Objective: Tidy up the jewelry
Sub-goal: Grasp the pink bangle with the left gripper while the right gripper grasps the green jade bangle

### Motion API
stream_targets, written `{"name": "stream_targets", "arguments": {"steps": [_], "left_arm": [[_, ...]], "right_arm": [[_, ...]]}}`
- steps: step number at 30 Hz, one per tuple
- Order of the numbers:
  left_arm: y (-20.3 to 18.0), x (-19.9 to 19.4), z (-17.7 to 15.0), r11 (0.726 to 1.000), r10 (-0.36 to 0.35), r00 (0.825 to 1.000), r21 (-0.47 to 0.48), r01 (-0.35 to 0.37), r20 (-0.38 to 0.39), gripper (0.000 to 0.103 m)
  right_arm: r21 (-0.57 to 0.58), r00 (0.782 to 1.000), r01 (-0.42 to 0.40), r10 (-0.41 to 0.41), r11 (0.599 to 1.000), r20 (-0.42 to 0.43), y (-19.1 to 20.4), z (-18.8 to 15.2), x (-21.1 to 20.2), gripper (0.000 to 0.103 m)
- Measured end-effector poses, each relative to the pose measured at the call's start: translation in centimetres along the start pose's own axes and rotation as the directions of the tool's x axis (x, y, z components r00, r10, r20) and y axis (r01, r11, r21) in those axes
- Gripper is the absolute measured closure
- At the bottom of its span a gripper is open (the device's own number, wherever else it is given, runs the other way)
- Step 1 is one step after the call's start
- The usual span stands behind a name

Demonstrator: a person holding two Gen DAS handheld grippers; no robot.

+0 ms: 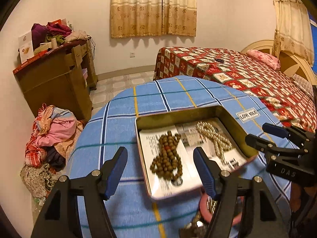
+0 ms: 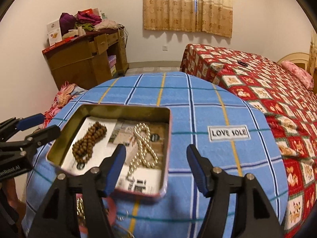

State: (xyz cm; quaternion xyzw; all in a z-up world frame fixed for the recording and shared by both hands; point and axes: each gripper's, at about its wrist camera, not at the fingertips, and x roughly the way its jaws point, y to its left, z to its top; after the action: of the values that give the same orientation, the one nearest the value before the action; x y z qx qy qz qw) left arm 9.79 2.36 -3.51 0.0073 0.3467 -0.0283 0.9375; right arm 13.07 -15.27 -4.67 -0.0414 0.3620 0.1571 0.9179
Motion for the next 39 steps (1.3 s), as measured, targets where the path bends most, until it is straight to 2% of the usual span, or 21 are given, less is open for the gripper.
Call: {"name": "stream_targets", "arguments": {"steps": [7,16,22,28,39], "left_arm": [[-0.6,-0.7,-3.2,0.999,0.005,0.999,0.033,-0.003,-0.053,0.034],[-0.9,-0.9,-6.1,1.0,0.0,0.994,0.022,0.002,-0.114,0.034],[-2.3,-1.0,-5.8,0.999,-0.034,0.994,0.018,0.036,-0.104,0.034],[-4.1,0.7,-5.8,0.996,-0.004,0.989,0.086,0.017,-0.146,0.034],[-3.4,2.6,-6.3,0.995,0.036,0.982,0.095,-0.019,-0.184,0.034]], "right_arm": [[0.005,0.999,-0.006,0.006,1.0,-0.036,-0.5,-2.9,-1.2,0.033],[0.03,0.996,-0.009,0.012,1.0,-0.092,-1.1,-6.6,-1.6,0.033],[0.022,0.995,-0.016,0.018,1.0,-0.1,-0.6,-7.3,-2.0,0.033],[-0.001,0.995,-0.031,0.03,1.0,-0.095,0.3,-7.6,-2.2,0.033],[0.011,0.994,-0.046,0.046,0.999,-0.1,0.4,-8.0,-2.0,0.033]]}}
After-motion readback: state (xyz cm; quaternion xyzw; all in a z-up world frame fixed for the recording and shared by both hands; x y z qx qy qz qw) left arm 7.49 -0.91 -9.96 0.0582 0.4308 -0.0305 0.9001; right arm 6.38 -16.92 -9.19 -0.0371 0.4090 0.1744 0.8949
